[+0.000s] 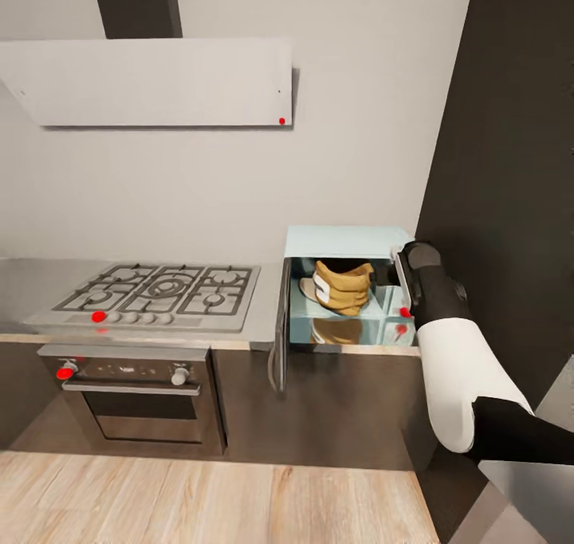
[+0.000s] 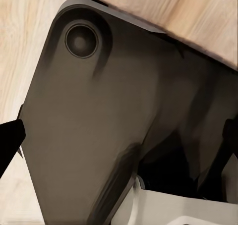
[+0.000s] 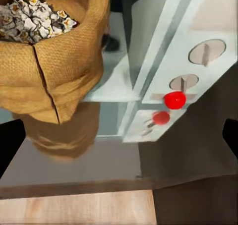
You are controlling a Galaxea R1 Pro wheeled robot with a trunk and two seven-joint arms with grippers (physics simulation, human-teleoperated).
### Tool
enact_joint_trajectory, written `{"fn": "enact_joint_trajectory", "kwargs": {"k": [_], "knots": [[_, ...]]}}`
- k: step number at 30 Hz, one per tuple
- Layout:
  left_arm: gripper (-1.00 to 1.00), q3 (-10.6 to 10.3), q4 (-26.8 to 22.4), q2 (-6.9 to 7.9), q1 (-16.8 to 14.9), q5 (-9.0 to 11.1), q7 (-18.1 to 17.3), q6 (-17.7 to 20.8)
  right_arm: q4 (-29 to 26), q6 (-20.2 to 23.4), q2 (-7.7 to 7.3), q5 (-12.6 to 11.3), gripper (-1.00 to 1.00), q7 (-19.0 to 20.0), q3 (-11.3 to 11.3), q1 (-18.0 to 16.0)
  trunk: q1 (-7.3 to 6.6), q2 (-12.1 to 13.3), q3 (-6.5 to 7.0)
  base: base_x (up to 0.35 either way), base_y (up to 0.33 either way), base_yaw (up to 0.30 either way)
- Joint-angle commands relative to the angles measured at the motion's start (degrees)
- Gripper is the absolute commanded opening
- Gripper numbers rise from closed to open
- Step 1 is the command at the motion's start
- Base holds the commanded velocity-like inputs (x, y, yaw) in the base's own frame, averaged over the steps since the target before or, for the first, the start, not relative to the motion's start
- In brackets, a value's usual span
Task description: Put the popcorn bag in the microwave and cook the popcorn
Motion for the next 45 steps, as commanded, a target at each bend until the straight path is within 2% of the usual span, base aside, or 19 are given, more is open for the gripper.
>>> {"fn": "enact_joint_trajectory", "kwargs": {"k": [1, 3, 6, 10, 11, 13, 16, 21, 30, 34, 45], "knots": [[1.0, 0.0, -0.1, 0.01, 0.0, 0.2, 0.0, -0.1, -0.1, 0.2, 0.11, 0.5, 1.0, 0.7, -0.2, 0.4, -0.02, 0.0, -0.06, -0.095, 0.0, 0.0], [1.0, -0.1, -0.1, 0.05, 0.0, 0.2, -0.1, -0.1, -0.1, 0.2, 0.26, 0.5, 1.0, 0.5, -0.2, 2.8, -0.02, 0.0, -0.06, -0.04, 0.0, 0.0], [1.0, -0.3, 0.0, 0.0, 0.0, -0.2, -0.1, -0.1, -0.1, -0.2, 0.88, 0.4, 1.0, 0.3, -0.3, 8.9, -0.02, 0.0, -0.06, -0.009, 0.0, 0.0], [1.0, -0.2, 0.0, 0.0, 0.0, -0.3, -0.1, -0.1, -0.1, -13.6, 1.14, 0.1, 1.0, 0.2, -0.4, 13.3, -0.02, 0.0, -0.06, -0.001, 0.0, 0.0], [1.0, -0.2, 0.0, -0.01, 0.0, -0.2, -0.1, -0.1, -0.1, -20.1, 1.48, -2.1, 1.0, 0.2, -0.6, 15.9, -0.02, 0.0, -0.06, 0.0, 0.0, 0.0], [1.0, -0.1, 0.0, -0.01, 0.0, -0.2, 0.0, -0.1, -0.2, -27.7, 1.88, -5.3, 1.0, 0.1, -0.7, 19.6, -0.02, 0.0, -0.06, 0.0, 0.0, 0.0], [1.0, -0.1, 0.0, -0.05, 0.0, -0.1, 0.0, 0.0, 0.1, -31.6, 2.13, -6.7, 1.0, 0.2, -0.7, 21.8, -0.02, 0.0, -0.06, 0.031, 0.007, 0.0], [1.0, -0.3, 0.0, -0.01, 0.0, -0.3, -0.3, 0.3, 0.6, -32.9, 1.64, -8.8, 1.0, 0.2, -0.8, 22.3, -0.02, 0.0, -0.06, 0.261, 0.134, 0.0], [1.0, -0.3, 0.0, -0.01, 0.0, -0.3, -0.3, 0.1, 0.6, -33.4, 1.45, -8.7, 1.0, -0.1, -0.9, 22.3, -0.02, 0.0, -0.06, 0.238, 0.15, 0.0], [1.0, -0.3, 0.0, -0.01, 0.0, -0.2, -0.3, 0.1, 0.7, -38.3, 1.4, -8.8, 1.0, 0.0, -4.0, 22.3, -0.02, 0.0, -0.06, 0.052, 0.006, 0.0], [1.0, -0.4, 0.0, 0.0, 0.0, -0.3, -0.3, 0.1, 0.7, -39.1, 1.48, -8.8, 1.0, -0.1, -4.3, 22.3, -0.02, 0.0, -0.06, 0.303, 0.0, 0.0]]}}
